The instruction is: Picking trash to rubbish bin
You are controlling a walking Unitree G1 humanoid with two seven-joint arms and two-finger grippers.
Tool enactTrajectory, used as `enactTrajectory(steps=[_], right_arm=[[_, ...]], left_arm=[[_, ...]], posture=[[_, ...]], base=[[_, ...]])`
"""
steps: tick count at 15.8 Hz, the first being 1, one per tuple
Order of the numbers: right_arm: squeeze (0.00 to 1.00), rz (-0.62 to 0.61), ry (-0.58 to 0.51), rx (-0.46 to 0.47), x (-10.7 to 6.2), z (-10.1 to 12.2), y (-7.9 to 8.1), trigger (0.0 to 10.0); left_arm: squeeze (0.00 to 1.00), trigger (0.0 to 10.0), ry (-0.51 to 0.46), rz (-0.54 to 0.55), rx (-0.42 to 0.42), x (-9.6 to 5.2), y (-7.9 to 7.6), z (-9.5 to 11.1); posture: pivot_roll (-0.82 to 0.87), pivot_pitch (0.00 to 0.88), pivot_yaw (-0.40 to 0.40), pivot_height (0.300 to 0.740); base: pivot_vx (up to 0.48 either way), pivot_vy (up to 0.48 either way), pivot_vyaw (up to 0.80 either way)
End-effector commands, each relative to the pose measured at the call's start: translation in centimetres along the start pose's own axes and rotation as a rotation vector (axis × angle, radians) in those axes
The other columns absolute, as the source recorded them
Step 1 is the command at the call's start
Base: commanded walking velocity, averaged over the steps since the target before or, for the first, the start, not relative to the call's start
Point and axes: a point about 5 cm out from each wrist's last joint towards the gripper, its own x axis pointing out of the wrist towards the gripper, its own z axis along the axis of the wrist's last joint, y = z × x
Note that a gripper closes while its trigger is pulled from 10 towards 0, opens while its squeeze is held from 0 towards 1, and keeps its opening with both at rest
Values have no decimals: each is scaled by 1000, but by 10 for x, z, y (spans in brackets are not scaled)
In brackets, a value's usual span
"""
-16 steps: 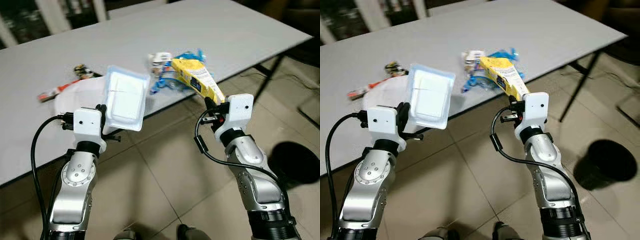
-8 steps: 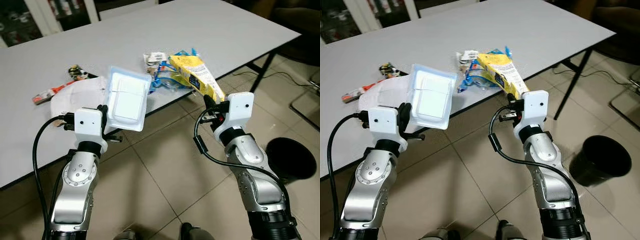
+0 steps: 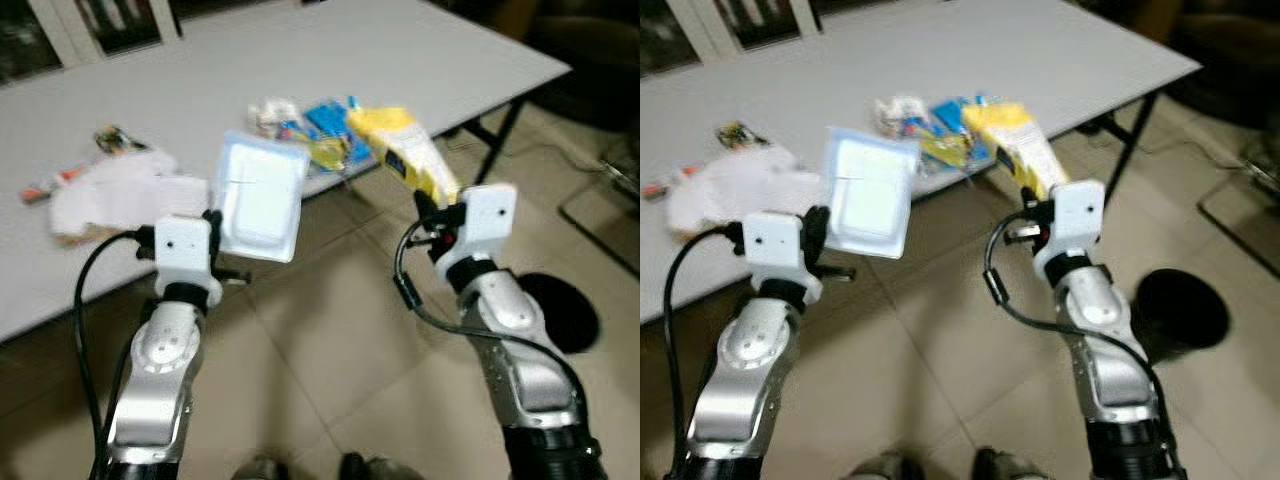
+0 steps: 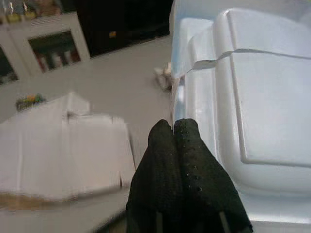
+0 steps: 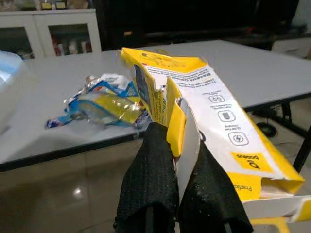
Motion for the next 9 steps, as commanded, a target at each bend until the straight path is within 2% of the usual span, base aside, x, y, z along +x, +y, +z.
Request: enactTrajectory(steps=[1,9], right_arm=[[0,22,10,-11,-1,0,5,10000],[0,34,14,-12,-3,0,5,10000]], left_arm=[[0,10000,2,3,-2,-1,2,0],[0,10000,12,3,-6,-2,0,-2]], posture=[[-75,139,53,740],[-81,150,50,740]], base=[[0,-428,0],[0,-403,0]])
